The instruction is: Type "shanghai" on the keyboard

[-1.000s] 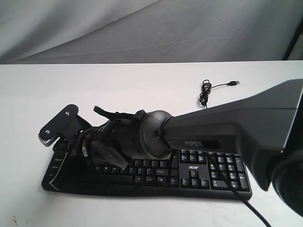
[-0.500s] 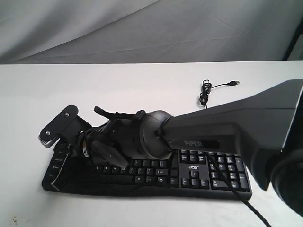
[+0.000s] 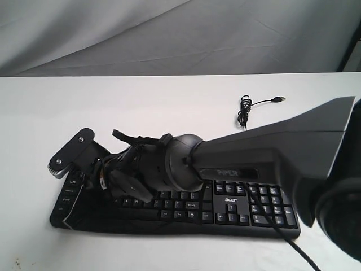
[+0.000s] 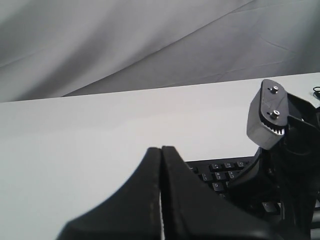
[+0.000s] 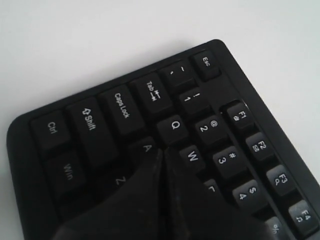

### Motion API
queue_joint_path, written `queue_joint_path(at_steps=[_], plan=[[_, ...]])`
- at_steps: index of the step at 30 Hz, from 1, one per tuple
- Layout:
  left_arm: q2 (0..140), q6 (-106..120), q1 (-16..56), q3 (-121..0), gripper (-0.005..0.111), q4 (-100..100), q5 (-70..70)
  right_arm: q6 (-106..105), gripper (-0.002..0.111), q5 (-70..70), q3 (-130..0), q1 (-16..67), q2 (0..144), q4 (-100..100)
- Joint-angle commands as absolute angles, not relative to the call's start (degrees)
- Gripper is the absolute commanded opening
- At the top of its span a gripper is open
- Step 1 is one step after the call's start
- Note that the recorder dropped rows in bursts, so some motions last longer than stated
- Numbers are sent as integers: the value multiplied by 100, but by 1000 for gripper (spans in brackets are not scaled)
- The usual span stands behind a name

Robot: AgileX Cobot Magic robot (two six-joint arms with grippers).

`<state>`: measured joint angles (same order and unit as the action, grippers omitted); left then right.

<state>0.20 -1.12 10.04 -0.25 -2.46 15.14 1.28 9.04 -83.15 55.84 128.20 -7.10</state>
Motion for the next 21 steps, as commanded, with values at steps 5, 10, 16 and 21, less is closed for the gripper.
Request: queue_joint_path(at_steps=[5,10,16,21], plan=[[0,-128,1024,0,0,-251,1487,0,0,1133,-8212,5530,12322,-964],[0,-128,1024,0,0,-251,1487,234,0,1033,-7101,5244,11416,-994],[0,-128,1024,0,0,-251,1487,328,0,376,-6409,5083,11426,-705],[0,-128,1024,0,0,-251,1487,328,0,153,-6409,5083,11641,-651]])
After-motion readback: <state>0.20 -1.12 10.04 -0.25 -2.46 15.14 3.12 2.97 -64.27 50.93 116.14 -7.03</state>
